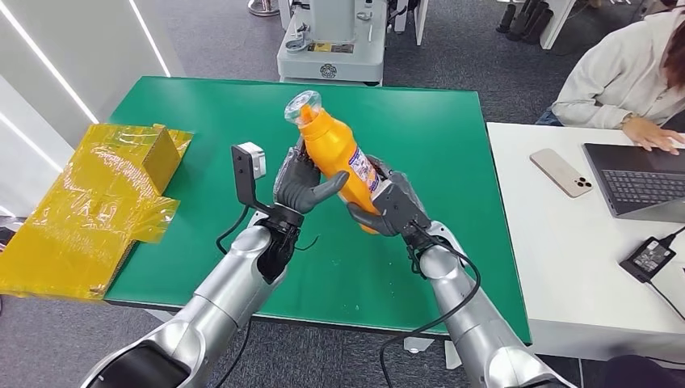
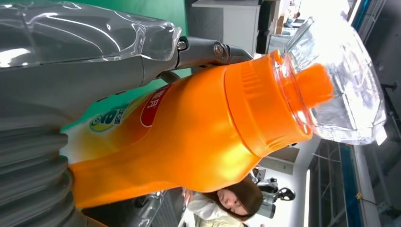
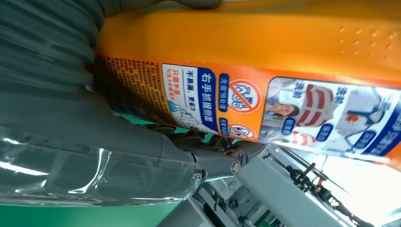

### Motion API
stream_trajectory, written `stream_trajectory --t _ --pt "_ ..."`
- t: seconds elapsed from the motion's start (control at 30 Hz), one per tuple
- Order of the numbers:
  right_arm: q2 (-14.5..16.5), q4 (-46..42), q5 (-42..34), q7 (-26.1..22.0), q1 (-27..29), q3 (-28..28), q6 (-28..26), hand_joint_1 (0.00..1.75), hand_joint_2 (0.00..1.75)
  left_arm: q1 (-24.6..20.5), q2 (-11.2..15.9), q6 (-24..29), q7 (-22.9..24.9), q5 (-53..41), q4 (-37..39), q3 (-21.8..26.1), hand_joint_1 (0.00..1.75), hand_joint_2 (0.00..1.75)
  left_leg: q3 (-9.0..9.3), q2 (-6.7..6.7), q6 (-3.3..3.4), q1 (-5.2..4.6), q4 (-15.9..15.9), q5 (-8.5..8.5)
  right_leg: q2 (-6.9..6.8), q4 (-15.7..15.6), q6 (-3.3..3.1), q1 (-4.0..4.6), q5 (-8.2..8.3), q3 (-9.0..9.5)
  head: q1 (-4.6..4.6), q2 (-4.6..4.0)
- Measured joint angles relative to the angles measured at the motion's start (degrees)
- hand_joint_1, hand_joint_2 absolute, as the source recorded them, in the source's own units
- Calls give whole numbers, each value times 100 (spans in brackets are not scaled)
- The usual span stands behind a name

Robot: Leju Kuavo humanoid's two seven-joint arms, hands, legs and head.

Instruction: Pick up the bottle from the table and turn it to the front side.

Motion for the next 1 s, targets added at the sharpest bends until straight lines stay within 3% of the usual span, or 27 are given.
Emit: stream_trajectory --t 0.6,1.0 --pt "48 498 284 -26 -127 232 -231 175 175 -122 -8 -50 31 -110 89 -166 0 175 0 1 0 0 0 0 2 0 0 0 0 -2 -1 0" --pt "23 710 475 11 -193 316 -439 175 175 -543 25 -80 462 -422 736 -368 0 175 0 2 0 0 1 0 3 0 -2 0 1 -4 -1 0"
